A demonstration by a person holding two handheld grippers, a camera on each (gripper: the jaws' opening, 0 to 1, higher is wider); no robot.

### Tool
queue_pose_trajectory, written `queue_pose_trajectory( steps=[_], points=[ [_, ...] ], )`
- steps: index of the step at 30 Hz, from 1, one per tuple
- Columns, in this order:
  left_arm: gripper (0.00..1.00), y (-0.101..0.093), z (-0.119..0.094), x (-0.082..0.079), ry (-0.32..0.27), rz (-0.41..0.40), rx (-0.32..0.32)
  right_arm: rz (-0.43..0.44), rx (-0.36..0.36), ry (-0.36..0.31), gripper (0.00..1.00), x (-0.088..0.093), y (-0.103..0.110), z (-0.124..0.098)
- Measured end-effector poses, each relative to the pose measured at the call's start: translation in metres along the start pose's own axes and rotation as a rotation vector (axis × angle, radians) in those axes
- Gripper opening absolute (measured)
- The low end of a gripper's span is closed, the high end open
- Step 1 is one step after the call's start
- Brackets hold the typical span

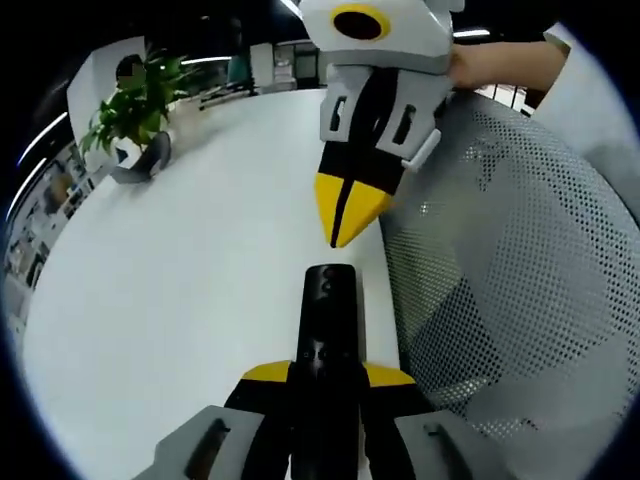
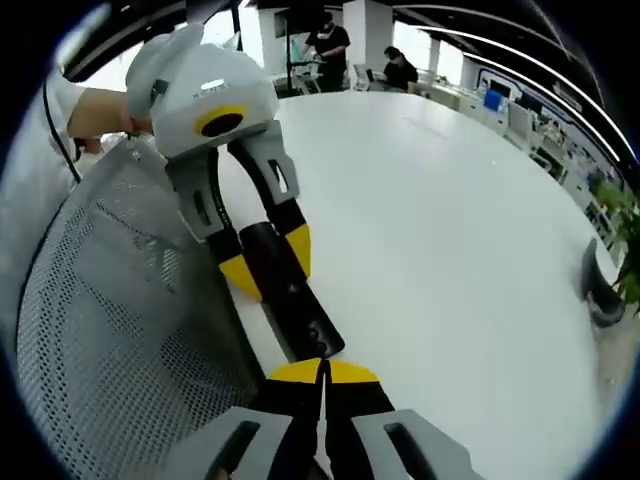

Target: Press the specified remote control buttons in sequence, fully releasing each button before pressing the next.

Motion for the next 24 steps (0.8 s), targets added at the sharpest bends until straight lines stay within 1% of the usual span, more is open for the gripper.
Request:
queue_pose_trajectory(
  steps=[5, 9, 14, 16, 17, 18, 19, 20, 22, 24],
  points=[
    [0.25, -0.001, 0.0, -0.001, -0.021, -0.008, -0.003, -0.029, -0.013, 0.015, 0.0, -0.005, -0.001, 0.007],
    [0.25, -0.001, 0.0, -0.001, -0.023, 0.0, 0.002, -0.059, -0.027, 0.037, 0.0, -0.005, 0.001, 0.014],
    [0.25, -0.001, 0.0, -0.001, -0.025, 0.005, 0.005, -0.098, -0.024, 0.047, 0.0, -0.004, 0.0, 0.013],
    [0.25, -0.001, 0.0, 0.0, -0.025, 0.022, 0.01, -0.115, -0.02, 0.056, 0.0, -0.004, 0.001, 0.013],
    [0.26, -0.001, -0.001, 0.003, -0.003, 0.02, 0.013, -0.124, -0.024, 0.067, 0.0, -0.003, 0.002, 0.013],
    [0.27, 0.0, -0.002, 0.006, 0.017, 0.028, 0.002, -0.132, -0.015, 0.07, 0.0, -0.003, 0.002, 0.013],
    [0.27, 0.0, -0.005, 0.01, 0.037, 0.03, 0.004, -0.15, -0.008, 0.075, 0.0, -0.003, 0.003, 0.014],
    [0.27, 0.0, -0.005, 0.01, 0.033, 0.032, 0.007, -0.154, -0.006, 0.078, 0.0, -0.003, 0.003, 0.014],
    [0.26, 0.0, -0.01, 0.018, 0.035, 0.035, 0.011, -0.166, 0.002, 0.088, 0.0, -0.003, 0.002, 0.014],
    [0.26, 0.0, -0.012, 0.022, 0.035, 0.04, 0.014, -0.179, 0.006, 0.101, 0.0, -0.003, 0.002, 0.014]
  ],
)
Point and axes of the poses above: the point that each gripper's makers call its tool centre point, and the gripper's own axes: z roughly forward along the fingers, y roughly to its left, x roughly out of its underside, the point moved 1 cm from there along -z, roughly backward along the fingers, and after that the axes turned 12 degrees about y, right-handed, at the moved point
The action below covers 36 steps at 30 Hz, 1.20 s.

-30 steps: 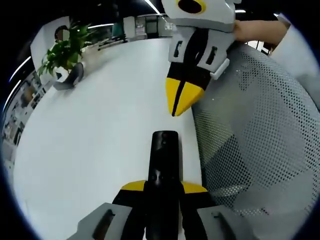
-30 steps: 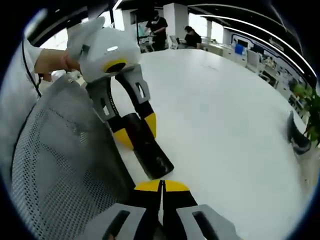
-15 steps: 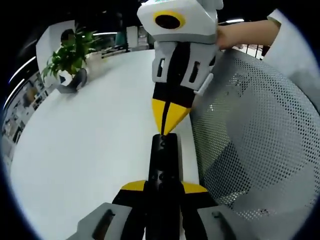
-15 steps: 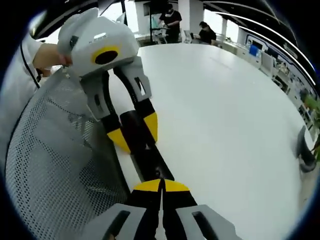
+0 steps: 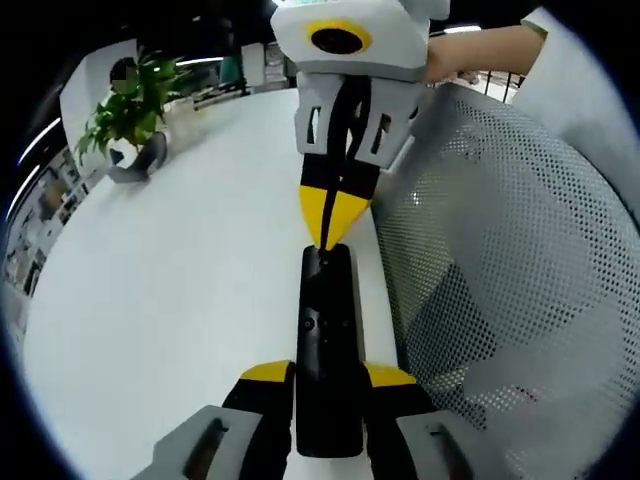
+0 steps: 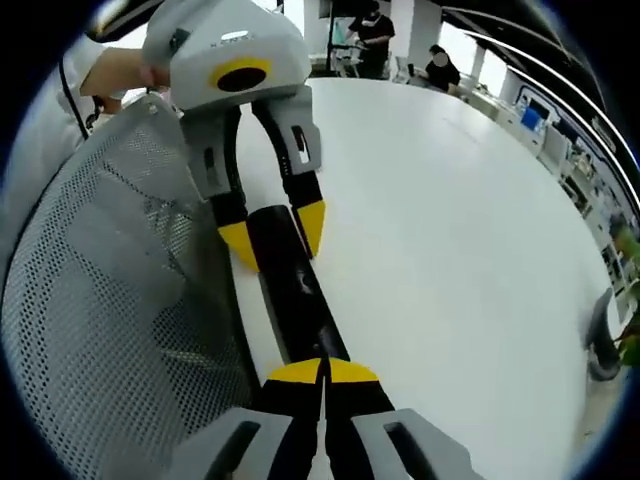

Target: Press the specified remote control buttons in sequence, fully releasing each button before pressing the next.

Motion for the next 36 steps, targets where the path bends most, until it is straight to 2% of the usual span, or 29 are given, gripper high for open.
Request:
queue_pose_trajectory(
  steps=[4, 8, 10, 11, 13, 16, 17, 19, 21, 23, 26, 29, 36],
  points=[
    [0.25, 0.0, 0.0, 0.001, -0.026, -0.013, -0.003, -0.008, -0.008, 0.033, 0.0, -0.001, -0.001, 0.0],
    [0.25, -0.001, 0.0, 0.002, -0.066, -0.016, -0.002, -0.11, -0.022, 0.14, 0.0, -0.001, -0.001, 0.002],
    [0.25, -0.001, 0.0, 0.001, -0.069, -0.015, -0.004, -0.129, -0.037, 0.185, 0.0, -0.002, -0.001, 0.003],
    [0.24, -0.002, 0.0, 0.0, -0.063, -0.012, -0.006, -0.121, -0.042, 0.179, 0.0, -0.004, -0.001, 0.003],
    [0.24, -0.002, 0.0, -0.001, -0.047, -0.007, -0.005, -0.041, -0.072, 0.153, 0.0, -0.002, -0.002, 0.003],
    [0.25, -0.001, 0.001, 0.0, -0.038, -0.003, -0.003, 0.005, -0.091, 0.027, 0.0, -0.003, -0.003, 0.001],
    [0.25, -0.002, 0.001, -0.001, -0.035, -0.001, -0.003, 0.05, -0.096, -0.023, 0.0, -0.001, -0.003, 0.0],
    [0.25, -0.002, 0.001, -0.001, -0.024, -0.002, -0.003, 0.065, -0.094, -0.072, 0.0, 0.0, -0.002, -0.001],
    [0.24, -0.003, 0.002, -0.002, -0.001, 0.007, 0.001, 0.094, -0.087, -0.076, 0.0, 0.004, 0.0, -0.003],
    [0.24, -0.003, 0.002, -0.002, 0.023, 0.014, 0.004, 0.083, -0.043, -0.064, 0.0, 0.007, -0.001, -0.004],
    [0.24, -0.003, 0.002, -0.002, 0.041, 0.016, 0.005, 0.057, -0.037, -0.057, 0.0, 0.009, 0.004, -0.005],
    [0.24, -0.003, 0.002, 0.0, 0.04, 0.009, 0.006, 0.027, -0.028, -0.056, 0.0, 0.006, 0.007, -0.005],
    [0.25, -0.003, 0.002, 0.0, 0.036, 0.003, 0.006, -0.052, -0.048, -0.05, 0.0, -0.014, 0.007, -0.002]
  ],
)
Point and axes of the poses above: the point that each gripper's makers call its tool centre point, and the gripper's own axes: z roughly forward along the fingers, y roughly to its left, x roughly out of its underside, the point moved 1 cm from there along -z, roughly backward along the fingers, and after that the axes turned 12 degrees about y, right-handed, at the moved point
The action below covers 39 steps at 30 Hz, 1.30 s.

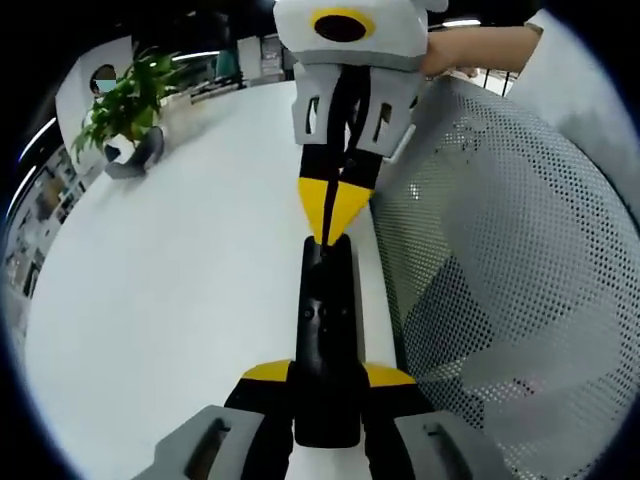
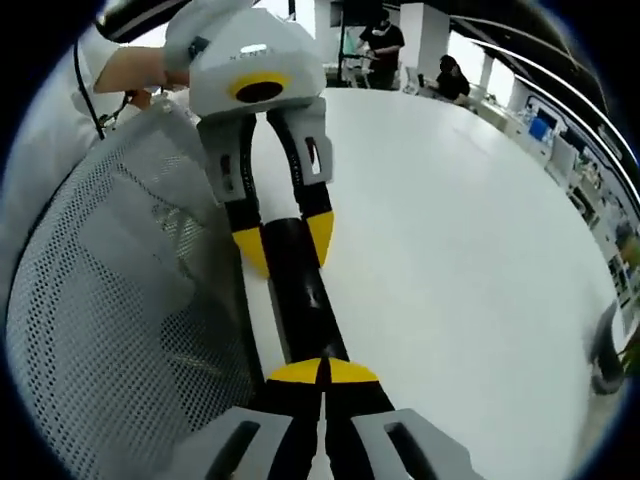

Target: Press the specified remote control buttons in sequence, fully releasing each button before pressing the next.

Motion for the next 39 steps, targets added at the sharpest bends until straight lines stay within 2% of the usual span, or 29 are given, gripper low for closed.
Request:
queue_pose_trajectory(
  steps=[2, 5, 8, 13, 15, 17, 19, 22, 23, 24, 26, 30, 34, 39],
  points=[
    [0.25, 0.0, 0.0, 0.0, -0.003, 0.005, 0.004, 0.004, -0.028, 0.033, 0.0, 0.003, 0.001, 0.004],
    [0.25, 0.0, 0.0, 0.0, 0.001, 0.006, 0.004, -0.02, -0.03, 0.031, 0.0, 0.003, 0.0, 0.003],
    [0.25, 0.0, 0.0, 0.0, 0.001, 0.009, 0.004, -0.078, -0.014, 0.057, 0.0, 0.002, 0.001, 0.004],
    [0.25, -0.001, 0.0, 0.0, 0.007, 0.009, 0.0, -0.168, 0.011, 0.193, 0.0, 0.002, 0.001, 0.006],
    [0.25, 0.0, 0.0, 0.0, 0.016, 0.014, 0.001, -0.171, 0.013, 0.212, 0.0, 0.0, 0.001, 0.008],
    [0.25, 0.0, 0.0, 0.0, 0.022, 0.014, 0.003, -0.126, 0.01, 0.192, 0.0, 0.002, 0.0, 0.007],
    [0.25, 0.0, 0.0, 0.0, 0.023, 0.01, 0.001, -0.048, -0.018, 0.121, 0.0, 0.001, -0.001, 0.006],
    [0.25, 0.0, 0.0, 0.0, 0.023, 0.007, 0.003, 0.157, -0.092, -0.007, 0.0, 0.002, -0.002, 0.002],
    [0.25, 0.0, 0.0, 0.0, 0.024, 0.006, 0.003, 0.181, -0.097, -0.037, 0.0, 0.003, -0.004, 0.001],
    [0.25, 0.0, 0.0, 0.0, 0.03, 0.009, 0.002, 0.204, -0.061, -0.062, 0.0, 0.004, -0.007, 0.001],
    [0.25, 0.0, 0.0, 0.0, 0.037, 0.015, 0.0, 0.161, -0.03, -0.058, 0.0, 0.005, -0.002, 0.0],
    [0.25, 0.0, 0.0, 0.001, 0.015, 0.012, 0.0, 0.053, 0.006, -0.062, 0.0, -0.005, 0.003, -0.001],
    [0.25, -0.001, 0.0, 0.0, 0.019, 0.009, 0.001, -0.016, 0.009, -0.012, 0.0, -0.007, 0.005, 0.007],
    [0.25, -0.001, 0.0, 0.0, 0.013, 0.002, -0.001, -0.091, 0.013, 0.038, 0.0, -0.008, 0.003, 0.007]
  ],
)
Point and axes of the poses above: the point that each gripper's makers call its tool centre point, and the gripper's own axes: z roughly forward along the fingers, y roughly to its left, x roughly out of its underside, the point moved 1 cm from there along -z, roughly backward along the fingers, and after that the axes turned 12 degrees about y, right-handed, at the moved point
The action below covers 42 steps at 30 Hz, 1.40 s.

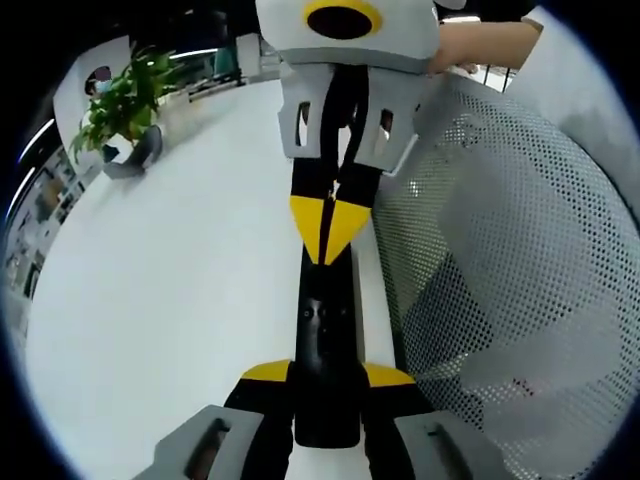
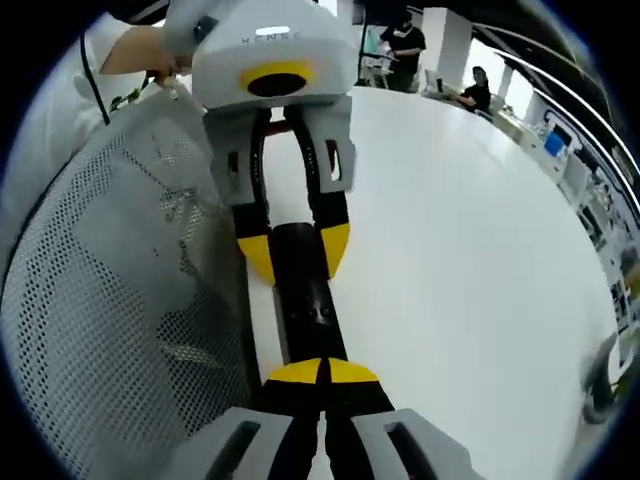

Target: Press the specified remote control buttons in sequence, fully releasing each button before pressing the next.

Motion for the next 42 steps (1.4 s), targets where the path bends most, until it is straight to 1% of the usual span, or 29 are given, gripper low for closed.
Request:
queue_pose_trajectory(
  steps=[2, 3, 4, 6, 9, 10, 11, 12, 13, 14, 16, 17, 19, 20, 22, 23, 25, 27, 30, 33, 35, 37, 38, 40, 41, 42],
  points=[
    [0.25, 0.0, -0.0001, 0.0, -0.004, -0.001, 0.001, -0.021, -0.006, 0.035, 0.0, -0.0002, 0.0001, 0.0012],
    [0.25, 0.0001, -0.0001, 0.0, -0.004, 0.0, 0.001, -0.05, -0.001, 0.057, 0.0, 0.0001, 0.0003, 0.0011],
    [0.25, 0.0001, -0.0001, 0.0001, -0.004, 0.0, 0.001, -0.101, 0.015, 0.083, 0.0, -0.0002, 0.0004, 0.0014],
    [0.25, 0.0001, -0.0001, 0.0001, -0.005, 0.001, 0.002, -0.166, 0.034, 0.118, 0.0, -0.0011, 0.0008, 0.0025],
    [0.25, 0.0, -0.0001, 0.0, -0.004, 0.004, 0.001, -0.123, 0.016, 0.116, 0.0, -0.0012, -0.0009, 0.0025],
    [0.25, -0.0001, -0.0001, -0.0001, -0.001, 0.008, -0.002, -0.076, -0.002, 0.092, 0.0, -0.0014, -0.0007, 0.0026],
    [0.25, 0.0, -0.0001, -0.0001, 0.0, 0.007, -0.002, -0.06, -0.006, 0.079, 0.0, -0.0016, -0.001, 0.0025],
    [0.25, 0.0001, -0.0001, 0.0, 0.0, 0.004, -0.001, -0.019, -0.017, 0.029, 0.0, -0.0024, -0.002, 0.0022],
    [0.25, 0.0003, -0.0001, 0.0, 0.002, 0.007, -0.002, 0.005, -0.022, -0.002, 0.0, -0.0021, -0.0025, 0.0019],
    [0.25, 0.0003, -0.0001, 0.0, 0.003, 0.005, -0.002, 0.038, -0.032, -0.056, 0.0, -0.0013, -0.0029, 0.0011],
    [0.24, 0.0003, 0.0001, -0.0001, 0.005, 0.004, -0.002, 0.095, -0.046, -0.13, 0.0, -0.0002, -0.0031, -0.0004],
    [0.24, 0.0003, 0.0002, -0.0001, 0.005, 0.004, -0.002, 0.104, -0.046, -0.151, 0.0, -0.0001, -0.0028, -0.0007],
    [0.25, 0.0005, 0.0002, 0.0, 0.002, -0.001, -0.001, 0.082, -0.05, -0.163, 0.0, 0.0016, 0.0007, -0.0013],
    [0.25, 0.0004, 0.0002, 0.0, 0.001, 0.0, -0.001, 0.084, -0.049, -0.168, 0.02, 0.0012, 0.0021, -0.0012],
    [0.25, 0.0005, 0.0002, 0.0001, 0.0, -0.001, -0.001, 0.038, -0.041, -0.177, 0.05, -0.0015, 0.0063, -0.0013],
    [0.25, 0.0006, 0.0002, 0.0, -0.001, -0.003, -0.001, -0.007, -0.018, -0.158, 0.06, -0.0013, 0.0047, -0.0008],
    [0.25, 0.0006, 0.0002, 0.0, -0.001, -0.004, -0.002, -0.076, -0.009, -0.138, 0.06, -0.0025, 0.006, -0.0001],
    [0.25, 0.0006, 0.0003, -0.0001, -0.004, -0.007, -0.003, -0.091, -0.014, -0.125, 0.06, -0.0028, 0.0063, 0.0003],
    [0.25, 0.0007, 0.0002, 0.0, -0.009, -0.01, -0.002, -0.111, -0.013, -0.11, 0.08, -0.0034, 0.0031, 0.0006],
    [0.25, 0.0006, 0.0001, 0.0, -0.012, -0.009, -0.001, -0.103, -0.06, -0.088, 0.08, -0.0031, 0.004, 0.0018],
    [0.25, 0.0006, 0.0001, -0.0002, -0.015, -0.009, -0.001, -0.125, -0.066, -0.068, 0.08, -0.0042, 0.0034, 0.0018],
    [0.25, 0.0006, 0.0002, -0.0002, -0.02, -0.011, -0.001, -0.137, -0.08, -0.032, 0.08, -0.0045, 0.0032, 0.0024],
    [0.25, 0.0007, 0.0002, -0.0002, -0.022, -0.01, -0.001, -0.103, -0.107, 0.009, 0.08, -0.0036, 0.0031, 0.0026],
    [0.24, 0.0006, 0.0001, -0.0003, -0.025, -0.015, -0.002, -0.097, -0.119, 0.065, 0.08, -0.0043, 0.0022, 0.0035],
    [0.24, 0.0005, 0.0001, -0.0004, -0.026, -0.018, -0.005, -0.133, -0.101, 0.108, 0.08, -0.0048, 0.0027, 0.0041],
    [0.24, 0.0004, 0.0001, -0.0004, -0.027, -0.019, -0.006, -0.178, -0.086, 0.124, 0.08, -0.0055, 0.003, 0.0043]
  ],
)
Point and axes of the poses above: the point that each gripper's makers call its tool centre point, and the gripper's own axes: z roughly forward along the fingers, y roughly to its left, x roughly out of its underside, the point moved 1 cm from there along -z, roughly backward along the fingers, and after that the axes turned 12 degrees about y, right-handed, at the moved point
